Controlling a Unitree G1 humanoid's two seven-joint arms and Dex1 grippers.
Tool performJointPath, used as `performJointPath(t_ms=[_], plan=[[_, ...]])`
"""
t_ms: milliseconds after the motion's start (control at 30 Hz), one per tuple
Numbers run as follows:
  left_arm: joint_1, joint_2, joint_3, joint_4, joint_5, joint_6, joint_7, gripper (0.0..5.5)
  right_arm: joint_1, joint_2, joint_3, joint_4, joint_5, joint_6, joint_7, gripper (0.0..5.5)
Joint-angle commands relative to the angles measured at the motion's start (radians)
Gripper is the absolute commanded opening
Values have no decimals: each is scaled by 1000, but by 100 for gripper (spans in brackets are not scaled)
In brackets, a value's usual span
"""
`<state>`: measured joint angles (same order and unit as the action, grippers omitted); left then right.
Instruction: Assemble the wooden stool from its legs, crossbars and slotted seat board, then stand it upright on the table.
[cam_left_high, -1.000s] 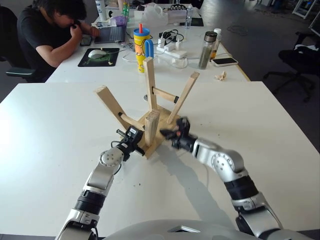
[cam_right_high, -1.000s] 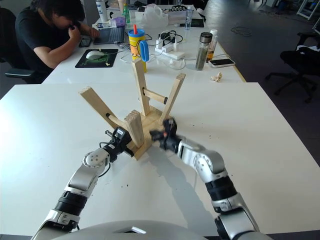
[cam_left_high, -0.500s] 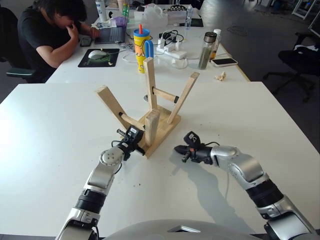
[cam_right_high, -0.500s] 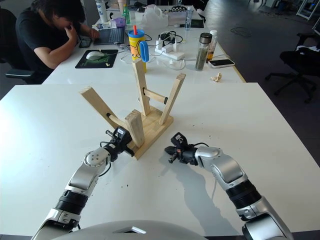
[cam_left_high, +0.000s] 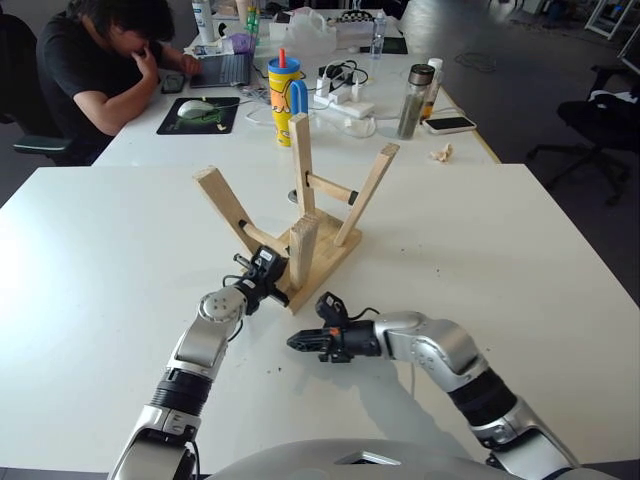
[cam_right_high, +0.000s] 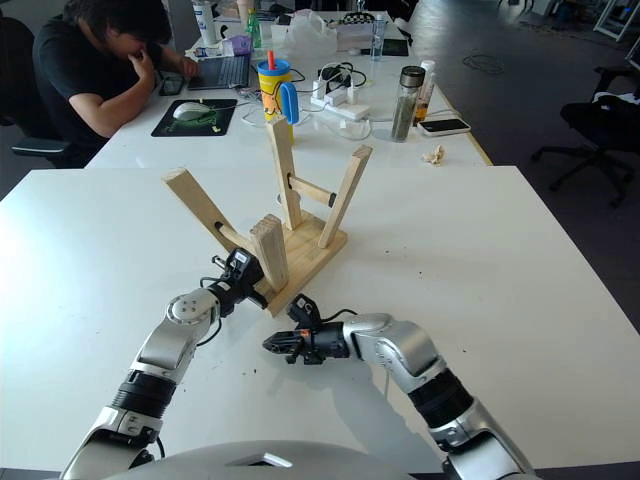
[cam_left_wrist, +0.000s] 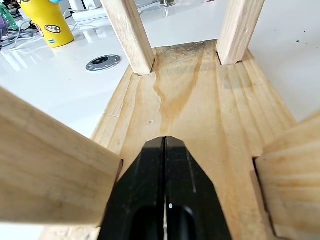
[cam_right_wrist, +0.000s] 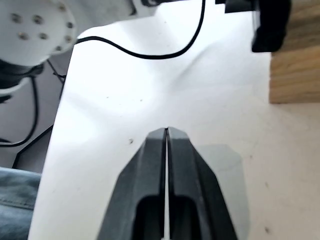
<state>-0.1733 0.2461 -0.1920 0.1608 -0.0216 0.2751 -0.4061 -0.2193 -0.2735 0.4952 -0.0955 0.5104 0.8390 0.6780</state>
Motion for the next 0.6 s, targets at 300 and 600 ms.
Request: performJointPath(t_ms=[300,600], plan=[[82,39,18,-82,-11,206,-14,0,-61,137,-73,154,-246,-75,-285,3],[146,55,-10,-357,2,327,5,0,-67,81,-150,138,-314,-109,-306,3]])
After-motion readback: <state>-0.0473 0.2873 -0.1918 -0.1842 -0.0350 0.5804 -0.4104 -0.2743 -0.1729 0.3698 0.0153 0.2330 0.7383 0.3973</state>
